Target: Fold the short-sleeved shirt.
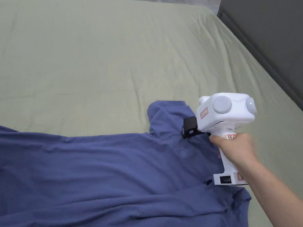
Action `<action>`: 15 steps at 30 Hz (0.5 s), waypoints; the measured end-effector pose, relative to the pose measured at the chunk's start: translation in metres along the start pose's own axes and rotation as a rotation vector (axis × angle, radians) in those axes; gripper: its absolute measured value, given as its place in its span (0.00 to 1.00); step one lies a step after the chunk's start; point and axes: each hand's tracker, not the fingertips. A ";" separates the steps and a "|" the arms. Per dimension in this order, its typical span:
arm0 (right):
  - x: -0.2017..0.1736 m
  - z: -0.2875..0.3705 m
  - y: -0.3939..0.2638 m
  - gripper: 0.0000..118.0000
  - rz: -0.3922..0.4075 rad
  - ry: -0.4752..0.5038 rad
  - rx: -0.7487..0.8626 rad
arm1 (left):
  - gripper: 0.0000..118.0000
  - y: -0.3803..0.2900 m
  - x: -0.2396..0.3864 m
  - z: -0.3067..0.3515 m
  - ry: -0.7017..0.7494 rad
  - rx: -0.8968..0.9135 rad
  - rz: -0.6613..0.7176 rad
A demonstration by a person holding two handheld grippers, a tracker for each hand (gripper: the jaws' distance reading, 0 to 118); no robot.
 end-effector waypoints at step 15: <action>0.000 0.180 -0.112 0.02 0.133 0.058 0.346 | 0.00 -0.085 -0.015 0.094 0.034 0.051 -0.037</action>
